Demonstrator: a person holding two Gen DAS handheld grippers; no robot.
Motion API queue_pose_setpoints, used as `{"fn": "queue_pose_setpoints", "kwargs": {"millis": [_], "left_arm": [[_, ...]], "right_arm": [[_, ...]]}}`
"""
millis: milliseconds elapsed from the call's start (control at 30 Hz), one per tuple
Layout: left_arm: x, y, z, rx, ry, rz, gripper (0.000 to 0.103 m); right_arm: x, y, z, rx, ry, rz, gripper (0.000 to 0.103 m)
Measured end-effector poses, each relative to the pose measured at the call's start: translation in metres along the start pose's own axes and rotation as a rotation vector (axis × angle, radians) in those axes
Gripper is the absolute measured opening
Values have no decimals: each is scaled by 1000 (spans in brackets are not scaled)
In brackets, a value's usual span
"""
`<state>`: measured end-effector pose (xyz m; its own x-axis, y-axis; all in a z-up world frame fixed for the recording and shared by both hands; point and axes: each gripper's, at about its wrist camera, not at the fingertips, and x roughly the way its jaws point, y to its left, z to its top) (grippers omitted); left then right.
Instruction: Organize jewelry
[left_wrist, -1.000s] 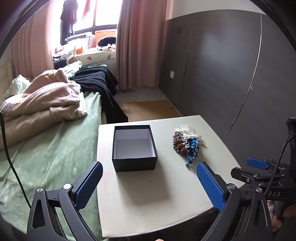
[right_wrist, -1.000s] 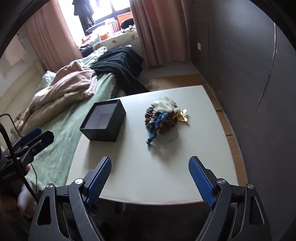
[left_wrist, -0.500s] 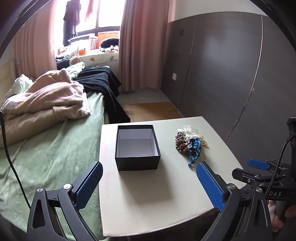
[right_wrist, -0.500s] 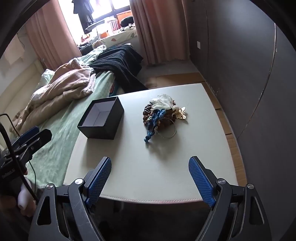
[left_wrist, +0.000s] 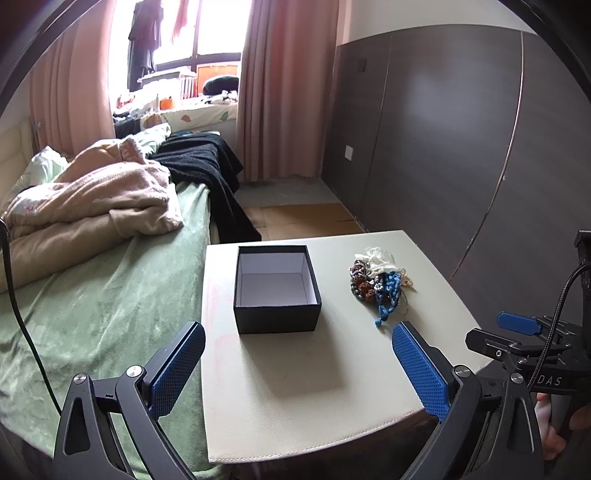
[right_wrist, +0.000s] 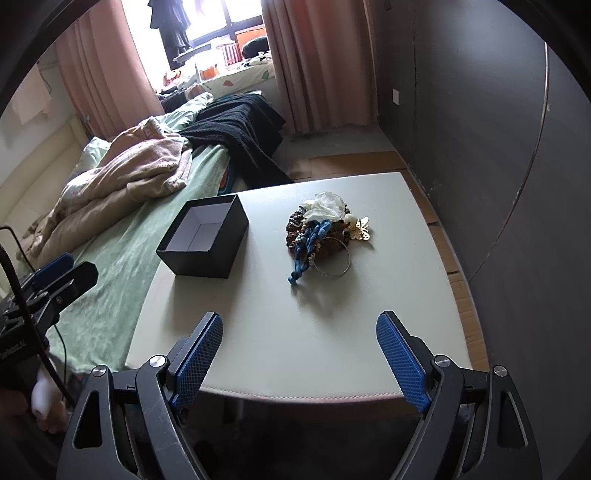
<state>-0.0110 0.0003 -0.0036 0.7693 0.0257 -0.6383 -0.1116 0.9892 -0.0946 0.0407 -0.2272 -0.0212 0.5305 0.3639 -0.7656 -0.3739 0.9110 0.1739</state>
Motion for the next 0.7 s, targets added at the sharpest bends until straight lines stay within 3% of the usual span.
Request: {"fn": "queue_pose_setpoints", "kwargs": {"millis": [700], "left_arm": [[-9,3,-4,9,-19,7,101]], "right_arm": [[-5,1,-4,2,-13,3,85]]}}
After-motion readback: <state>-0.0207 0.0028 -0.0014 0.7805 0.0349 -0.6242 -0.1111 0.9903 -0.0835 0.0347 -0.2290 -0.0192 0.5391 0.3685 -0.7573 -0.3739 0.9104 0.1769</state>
